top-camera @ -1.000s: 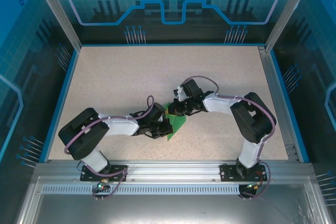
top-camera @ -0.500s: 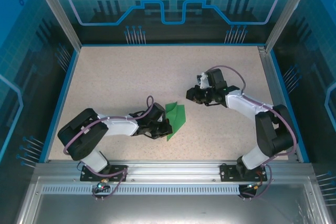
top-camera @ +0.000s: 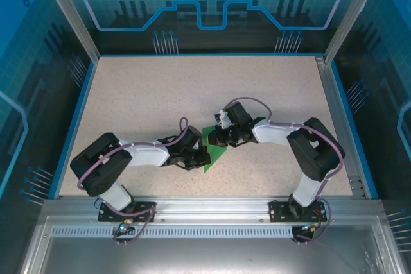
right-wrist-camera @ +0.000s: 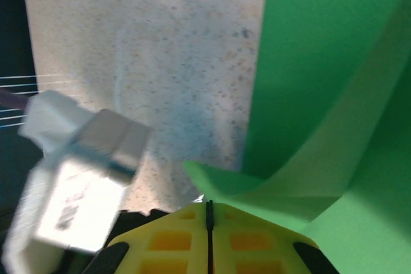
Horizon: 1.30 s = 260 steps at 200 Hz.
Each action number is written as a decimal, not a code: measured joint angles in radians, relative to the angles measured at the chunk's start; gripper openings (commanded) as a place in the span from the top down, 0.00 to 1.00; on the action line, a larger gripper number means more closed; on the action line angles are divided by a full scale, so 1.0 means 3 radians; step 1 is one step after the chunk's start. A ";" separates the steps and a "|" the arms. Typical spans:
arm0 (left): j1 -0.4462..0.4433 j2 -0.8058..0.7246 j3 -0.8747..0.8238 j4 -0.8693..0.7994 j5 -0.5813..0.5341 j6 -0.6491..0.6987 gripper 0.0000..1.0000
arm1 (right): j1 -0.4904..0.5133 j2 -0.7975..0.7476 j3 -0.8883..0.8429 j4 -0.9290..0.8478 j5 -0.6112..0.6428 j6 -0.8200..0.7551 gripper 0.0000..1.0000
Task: Fold a paper plane with a square sheet of paper (pick it up from the middle)
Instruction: Fourth fold the wing at the center of the table.
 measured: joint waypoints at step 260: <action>0.0000 0.0025 -0.0123 0.0320 -0.0114 0.0127 0.96 | -0.0894 0.0832 0.0969 -0.0497 0.0235 -0.0455 0.86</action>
